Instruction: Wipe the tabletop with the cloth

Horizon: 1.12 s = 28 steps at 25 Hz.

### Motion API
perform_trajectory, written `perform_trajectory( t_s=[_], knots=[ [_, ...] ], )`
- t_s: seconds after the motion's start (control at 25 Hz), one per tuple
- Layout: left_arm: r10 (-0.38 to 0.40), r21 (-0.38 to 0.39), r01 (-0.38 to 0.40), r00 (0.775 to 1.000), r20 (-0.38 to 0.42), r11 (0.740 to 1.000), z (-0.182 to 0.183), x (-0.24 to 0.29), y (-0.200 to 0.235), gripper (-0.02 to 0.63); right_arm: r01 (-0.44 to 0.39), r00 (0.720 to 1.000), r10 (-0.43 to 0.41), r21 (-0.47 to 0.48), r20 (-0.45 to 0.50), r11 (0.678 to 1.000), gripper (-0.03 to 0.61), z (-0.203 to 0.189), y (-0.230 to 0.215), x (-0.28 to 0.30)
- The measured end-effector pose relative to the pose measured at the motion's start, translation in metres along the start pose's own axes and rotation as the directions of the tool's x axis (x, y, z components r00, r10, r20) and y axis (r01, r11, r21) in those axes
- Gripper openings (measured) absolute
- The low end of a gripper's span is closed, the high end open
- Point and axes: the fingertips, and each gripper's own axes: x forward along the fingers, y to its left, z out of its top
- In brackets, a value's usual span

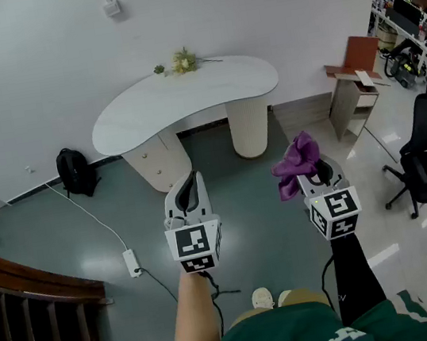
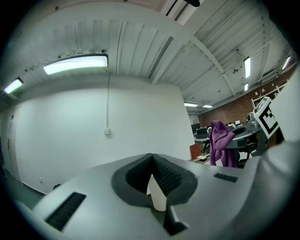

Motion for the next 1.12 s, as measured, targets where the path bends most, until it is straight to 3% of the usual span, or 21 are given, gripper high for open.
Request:
perform_trajectory(
  t_s=[0.32, 0.56, 0.76, 1.12],
  knots=[
    [-0.029, -0.009, 0.029, 0.999, -0.014, 1.0, -0.007, 0.009, -0.002, 0.0, 0.009, 1.0, -0.009, 0.008, -0.014, 1.0, 0.141, -0.006, -0.003, 0.003],
    [-0.045, -0.02, 0.045, 0.999, -0.026, 0.999, -0.02, 0.039, -0.01, 0.0, 0.022, 1.0, -0.022, 0.045, -0.002, 0.999, 0.143, -0.015, -0.029, 0.018],
    [-0.053, -0.016, 0.053, 0.998, -0.032, 0.998, -0.027, 0.093, -0.01, 0.0, 0.012, 1.0, -0.012, 0.073, 0.004, 0.997, 0.143, -0.022, -0.056, 0.064],
    [-0.042, -0.008, 0.041, 0.999, -0.025, 0.999, -0.013, 0.246, 0.006, 0.0, -0.012, 1.0, 0.011, 0.084, 0.016, 0.996, 0.146, -0.007, -0.145, 0.194]
  ],
)
